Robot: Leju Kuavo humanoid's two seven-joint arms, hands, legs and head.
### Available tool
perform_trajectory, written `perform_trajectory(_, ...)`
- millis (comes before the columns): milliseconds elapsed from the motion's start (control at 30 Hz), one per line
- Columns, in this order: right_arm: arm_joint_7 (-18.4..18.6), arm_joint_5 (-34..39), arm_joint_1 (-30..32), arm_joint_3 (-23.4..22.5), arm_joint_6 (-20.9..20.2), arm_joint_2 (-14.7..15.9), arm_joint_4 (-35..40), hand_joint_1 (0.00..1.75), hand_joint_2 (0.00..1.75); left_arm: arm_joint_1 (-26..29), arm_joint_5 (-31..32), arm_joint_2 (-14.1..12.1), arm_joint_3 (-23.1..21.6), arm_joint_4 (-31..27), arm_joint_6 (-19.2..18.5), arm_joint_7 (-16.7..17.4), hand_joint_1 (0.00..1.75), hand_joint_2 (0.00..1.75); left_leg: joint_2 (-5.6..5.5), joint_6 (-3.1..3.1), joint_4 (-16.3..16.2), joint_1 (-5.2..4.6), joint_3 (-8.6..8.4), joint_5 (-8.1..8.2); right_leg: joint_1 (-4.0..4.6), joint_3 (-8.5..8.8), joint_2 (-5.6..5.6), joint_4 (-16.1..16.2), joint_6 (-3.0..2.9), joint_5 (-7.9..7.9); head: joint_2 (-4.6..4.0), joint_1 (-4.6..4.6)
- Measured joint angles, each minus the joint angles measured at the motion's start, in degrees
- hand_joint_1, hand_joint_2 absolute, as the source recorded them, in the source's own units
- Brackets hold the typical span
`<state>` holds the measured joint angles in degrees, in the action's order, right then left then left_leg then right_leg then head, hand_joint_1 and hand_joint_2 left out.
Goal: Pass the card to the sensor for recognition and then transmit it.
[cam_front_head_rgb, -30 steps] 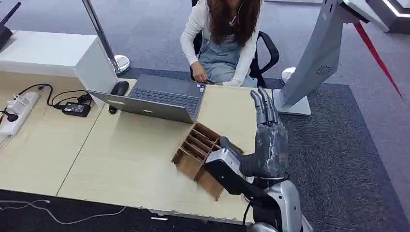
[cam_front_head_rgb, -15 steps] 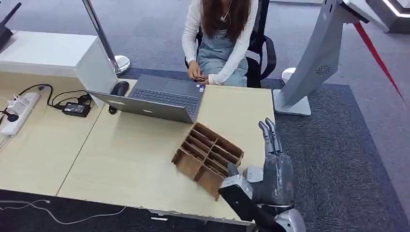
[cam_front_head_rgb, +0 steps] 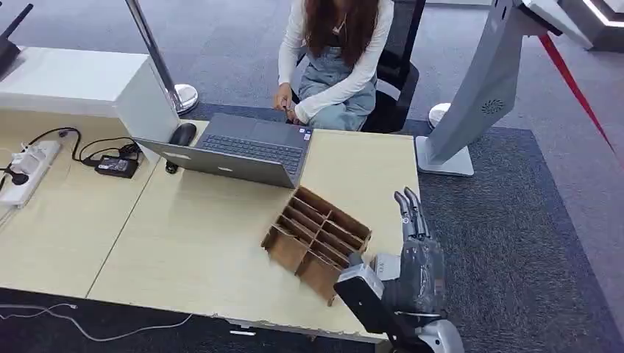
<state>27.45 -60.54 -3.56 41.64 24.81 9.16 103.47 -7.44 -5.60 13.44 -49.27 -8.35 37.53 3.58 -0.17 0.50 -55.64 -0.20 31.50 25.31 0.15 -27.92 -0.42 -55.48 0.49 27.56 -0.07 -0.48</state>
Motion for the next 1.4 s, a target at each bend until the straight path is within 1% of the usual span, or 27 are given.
perform_trajectory(33, 0.0, 0.0, 0.0, 0.1, 0.0, 0.0, -0.3, 0.00, 1.75, 0.0, 0.0, 0.0, -0.1, 0.0, 0.0, 0.2, 0.00, 0.00, 0.00, 0.00, 0.0, 0.00, 0.00, 0.00, 0.00, 0.00, 0.00, 0.0, 0.00, 0.00, 0.00, 0.00)
perform_trajectory(67, 0.0, 0.0, 0.0, 0.2, 0.0, 0.0, -0.5, 0.07, 1.75, 0.0, 0.0, 0.0, -0.2, 0.0, 0.0, 0.4, 0.00, 0.00, 0.00, 0.00, 0.0, 0.00, 0.00, 0.00, 0.00, 0.00, 0.00, 0.0, 0.00, 0.00, 0.00, 0.00)
perform_trajectory(200, -0.1, 0.0, -0.1, 0.9, 0.0, 0.0, -1.5, 0.09, 1.75, -0.1, -0.2, 0.0, -0.7, 0.0, 0.2, 0.9, 0.00, 0.00, 0.00, 0.00, 0.0, 0.00, 0.00, 0.00, 0.01, 0.00, 0.00, 0.0, 0.00, 0.00, 0.00, 0.00)
perform_trajectory(367, -0.1, 0.0, -0.6, 1.1, -0.1, -0.1, -2.1, 0.09, 1.75, -0.2, -2.9, 0.0, -1.2, 0.0, 0.2, 1.1, 0.00, 0.00, 0.00, 0.00, 0.0, 0.01, 0.00, 0.00, 0.01, 0.01, 0.00, 0.0, 0.00, 0.00, 0.00, 0.00)
perform_trajectory(433, -0.1, 0.0, -0.8, 1.2, -0.2, -0.1, -2.4, 0.10, 1.75, -0.2, -2.9, 0.0, -1.2, 0.0, 0.2, 1.1, 0.00, 0.00, 0.00, 0.00, 0.0, 0.00, 0.00, 0.00, 0.01, 0.01, 0.00, 0.0, 0.00, 0.00, 0.00, 0.00)
perform_trajectory(467, -0.1, 0.0, -0.9, 1.3, -0.4, -0.2, -2.5, 0.14, 1.75, -0.2, -2.9, 0.0, -1.2, 0.0, 0.2, 1.1, 0.00, 0.00, 0.00, 0.00, 0.0, 0.00, 0.00, 0.00, 0.01, 0.01, 0.00, 0.0, 0.00, 0.00, 0.00, 0.00)
perform_trajectory(567, -0.2, 0.0, -1.6, 1.6, -1.4, -0.3, -3.1, 0.35, 1.75, -0.2, -2.9, 0.0, -1.2, 0.0, 0.2, 0.8, 0.00, 0.00, 0.00, 0.00, 0.0, 0.00, 0.00, 0.00, 0.01, 0.02, 0.00, 0.0, 0.00, 0.00, 0.00, 0.00)
perform_trajectory(600, -0.4, -0.1, -2.0, 1.6, -1.8, -0.4, -3.4, 0.38, 1.75, -0.2, -2.9, 0.0, -1.2, 0.0, 0.2, 0.6, 0.00, 0.00, 0.00, 0.00, 0.0, 0.00, 0.00, -0.01, 0.01, 0.02, 0.00, 0.0, 0.00, 0.00, 0.00, 0.00)
perform_trajectory(633, -0.7, -0.3, -2.5, 1.8, -2.2, -0.5, -3.7, 0.66, 1.75, -0.2, -2.9, 0.0, -1.2, 0.0, 0.1, 0.5, 0.00, 0.00, 0.00, 0.00, 0.0, 0.00, 0.00, -0.01, 0.01, 0.03, 0.00, 0.0, 0.00, 0.00, 0.00, 0.00)
perform_trajectory(667, -0.9, -0.8, -2.9, 2.0, -2.8, -0.8, -4.0, 0.82, 1.75, -0.2, -2.9, 0.0, -1.2, 0.0, 0.0, 0.4, 0.00, 0.00, 0.00, 0.00, 0.0, 0.00, -0.01, -0.01, 0.01, 0.03, 0.00, 0.0, 0.00, 0.00, 0.00, 0.00)
perform_trajectory(733, -1.1, -2.2, -3.7, 2.3, -4.0, -1.3, -4.5, 0.93, 1.75, -0.2, -2.9, 0.0, -1.1, 0.1, -0.1, 0.2, 0.00, 0.00, 0.00, 0.00, 0.0, 0.01, 0.00, -0.01, 0.01, 0.03, 0.00, 0.0, 0.00, 0.00, 0.00, 0.00)
perform_trajectory(933, -1.0, -5.2, -6.5, 2.6, -6.8, -3.0, -6.7, 0.94, 1.75, -0.2, -2.9, 0.0, -0.9, 0.1, -0.1, 0.0, 0.00, 0.00, -0.01, -0.01, 0.0, 0.01, 0.00, -0.01, 0.01, 0.03, 0.00, 0.0, 0.00, 0.00, 0.00, 0.00)
perform_trajectory(1233, -1.0, -5.3, -7.7, 2.7, -7.0, -4.2, -8.5, 0.94, 1.75, -0.1, -2.9, 0.0, -0.8, 0.1, -0.1, 0.0, 0.00, 0.00, 0.00, 0.00, 0.0, 0.00, 0.01, -0.01, 0.01, 0.03, 0.00, 0.0, 0.00, 0.00, 0.00, 0.00)
perform_trajectory(1267, -1.0, -5.3, -7.8, 2.7, -7.0, -4.3, -8.6, 0.98, 1.75, -0.1, -2.9, 0.0, -0.8, 0.1, -0.1, -0.1, 0.00, 0.00, 0.00, 0.00, 0.0, 0.00, 0.01, -0.01, 0.01, 0.02, 0.00, 0.0, 0.00, 0.00, 0.00, 0.00)
perform_trajectory(1367, -1.0, -5.4, -8.0, 2.9, -7.1, -4.6, -9.2, 0.91, 1.75, -0.1, -2.9, 0.0, -0.8, 0.1, -0.2, -0.1, 0.00, 0.00, 0.00, -0.01, 0.0, 0.00, 0.01, -0.01, 0.01, 0.03, 0.00, 0.0, 0.00, 0.00, 0.00, 0.00)
perform_trajectory(1400, -1.0, -5.5, -8.1, 2.9, -7.4, -4.6, -9.4, 0.82, 1.75, -0.1, -2.9, 0.0, -0.8, 0.1, -0.3, -0.1, 0.00, 0.00, 0.00, -0.01, 0.0, 0.00, 0.00, -0.01, 0.01, 0.03, 0.00, 0.0, 0.00, 0.00, 0.00, 0.00)
